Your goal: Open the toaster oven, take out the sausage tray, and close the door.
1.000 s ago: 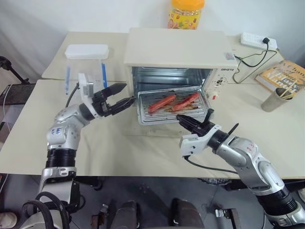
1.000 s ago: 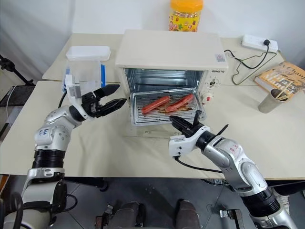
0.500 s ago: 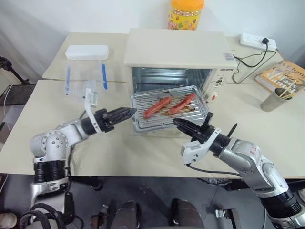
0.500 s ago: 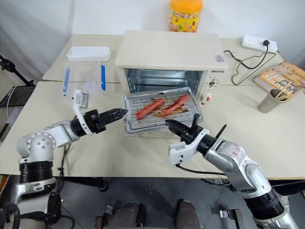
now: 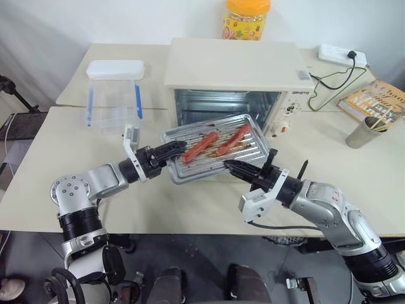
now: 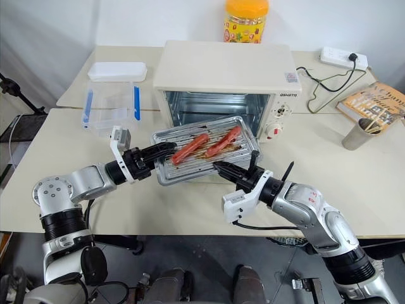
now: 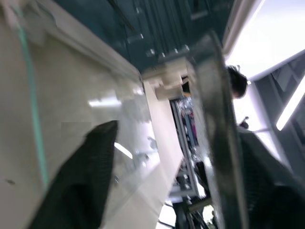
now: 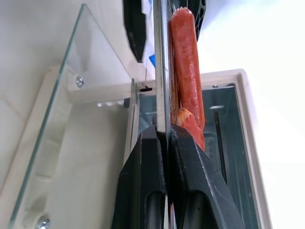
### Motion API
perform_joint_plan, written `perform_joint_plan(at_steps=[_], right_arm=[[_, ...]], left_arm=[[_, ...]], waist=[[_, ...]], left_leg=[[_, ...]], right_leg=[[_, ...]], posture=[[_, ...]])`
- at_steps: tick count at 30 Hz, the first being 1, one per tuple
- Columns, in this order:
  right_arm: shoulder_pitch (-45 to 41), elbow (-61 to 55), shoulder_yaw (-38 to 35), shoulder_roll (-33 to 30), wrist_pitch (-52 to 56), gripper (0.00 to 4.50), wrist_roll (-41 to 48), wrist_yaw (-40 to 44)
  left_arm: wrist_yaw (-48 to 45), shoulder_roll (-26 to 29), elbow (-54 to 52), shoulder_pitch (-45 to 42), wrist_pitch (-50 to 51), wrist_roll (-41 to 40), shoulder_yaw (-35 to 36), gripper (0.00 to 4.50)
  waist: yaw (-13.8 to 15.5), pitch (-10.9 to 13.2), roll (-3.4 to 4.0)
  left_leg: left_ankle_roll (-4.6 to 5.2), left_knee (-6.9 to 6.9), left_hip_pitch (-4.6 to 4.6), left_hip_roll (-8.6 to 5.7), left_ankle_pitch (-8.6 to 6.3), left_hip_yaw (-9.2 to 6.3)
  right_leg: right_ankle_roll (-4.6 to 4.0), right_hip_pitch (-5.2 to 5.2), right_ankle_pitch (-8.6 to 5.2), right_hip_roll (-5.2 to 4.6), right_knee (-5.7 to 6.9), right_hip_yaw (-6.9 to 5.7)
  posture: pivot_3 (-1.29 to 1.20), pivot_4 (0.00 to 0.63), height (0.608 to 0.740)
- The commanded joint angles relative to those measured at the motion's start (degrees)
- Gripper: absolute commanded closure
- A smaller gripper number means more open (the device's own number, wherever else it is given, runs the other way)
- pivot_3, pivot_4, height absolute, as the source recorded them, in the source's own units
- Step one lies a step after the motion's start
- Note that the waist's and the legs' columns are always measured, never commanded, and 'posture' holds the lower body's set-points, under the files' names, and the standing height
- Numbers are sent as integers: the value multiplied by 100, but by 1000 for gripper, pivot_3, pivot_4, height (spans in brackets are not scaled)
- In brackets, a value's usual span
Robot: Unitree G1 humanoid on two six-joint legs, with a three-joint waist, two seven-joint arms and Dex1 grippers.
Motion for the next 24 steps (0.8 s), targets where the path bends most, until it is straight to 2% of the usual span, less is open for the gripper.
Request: perform_joint_plan(at_steps=[1,6,7,9,14,17,20,24], right_arm=[[-118,-61,-31,8,-158,4395,147,-36],[-137,-7,-43,28,-223,4395,181,-2],[-138,3,-39,29,-230,4395,201,8],[-156,42,-14,39,-258,4395,280,43],[-268,191,-25,-6,-251,4395,634,256],[-173,197,-72,13,-20,4395,1112,490],[-91,153,-164,43,195,3633,1375,597],[41,247,-376,-195,-97,2282,1596,616]], left_arm=[[304,-60,123,-18,35,-540,96,2850],[917,-110,270,70,-238,-1323,74,4327],[1071,-114,304,101,-320,-1529,56,4489],[1562,-127,417,198,-605,-2252,-49,4489],[2359,48,211,534,-1301,-3373,-468,4489],[2542,-8,-62,880,-1496,-3695,-555,4489],[2583,-43,-306,1155,-1630,-3708,-602,4500],[2195,-100,-622,1600,-1726,-3708,-285,4500]], waist=[[-1,0,0],[-1,-1,-1],[-2,-1,-1],[-3,-1,-2],[-2,-1,-2],[-3,-2,-2],[-3,-2,-2],[6,-2,-3]], left_leg=[[0,0,1,0,0,0],[0,0,2,0,0,2],[0,0,2,0,0,2],[0,0,4,0,0,3],[0,1,6,-1,0,1],[0,0,8,-1,0,2],[0,0,10,-2,0,3],[0,4,10,-4,0,8]], right_leg=[[0,0,0,0,0,1],[0,0,0,0,0,4],[0,0,0,0,0,5],[0,0,0,0,0,8],[0,1,0,0,2,14],[-1,1,0,0,4,20],[-1,4,0,0,4,20],[-1,5,0,1,3,23]], posture=[[0,150,740],[0,150,740],[0,150,740],[0,150,740],[0,150,740],[0,150,740],[0,150,740],[0,150,740]])
